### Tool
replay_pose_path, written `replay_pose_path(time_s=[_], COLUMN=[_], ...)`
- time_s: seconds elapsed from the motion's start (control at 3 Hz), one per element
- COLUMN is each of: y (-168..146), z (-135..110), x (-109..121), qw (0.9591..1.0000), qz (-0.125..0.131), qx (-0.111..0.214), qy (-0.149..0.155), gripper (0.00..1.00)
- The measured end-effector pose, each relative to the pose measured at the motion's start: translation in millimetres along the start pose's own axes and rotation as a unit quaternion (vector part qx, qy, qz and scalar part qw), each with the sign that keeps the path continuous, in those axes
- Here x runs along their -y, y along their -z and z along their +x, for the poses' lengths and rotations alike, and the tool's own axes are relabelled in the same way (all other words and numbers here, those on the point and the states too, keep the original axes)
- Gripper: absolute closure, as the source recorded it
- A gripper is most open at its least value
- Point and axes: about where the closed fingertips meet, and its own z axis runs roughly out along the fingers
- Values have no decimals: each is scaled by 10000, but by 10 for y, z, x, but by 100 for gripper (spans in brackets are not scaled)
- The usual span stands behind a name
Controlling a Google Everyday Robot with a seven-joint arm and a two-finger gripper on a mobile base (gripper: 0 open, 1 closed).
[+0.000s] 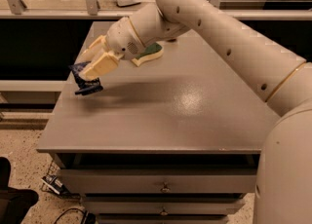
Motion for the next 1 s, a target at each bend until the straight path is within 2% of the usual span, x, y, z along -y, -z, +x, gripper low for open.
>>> replay_pose_path(time_s=[0.33, 0.67, 1.0], y=[150, 457, 457], z=[-265, -719, -719], x=[22, 54, 54], qw=[9999, 9988, 9988], qz=[44, 238, 238], qx=[-97, -241, -241], qy=[111, 343, 343], gripper=[100, 100, 100])
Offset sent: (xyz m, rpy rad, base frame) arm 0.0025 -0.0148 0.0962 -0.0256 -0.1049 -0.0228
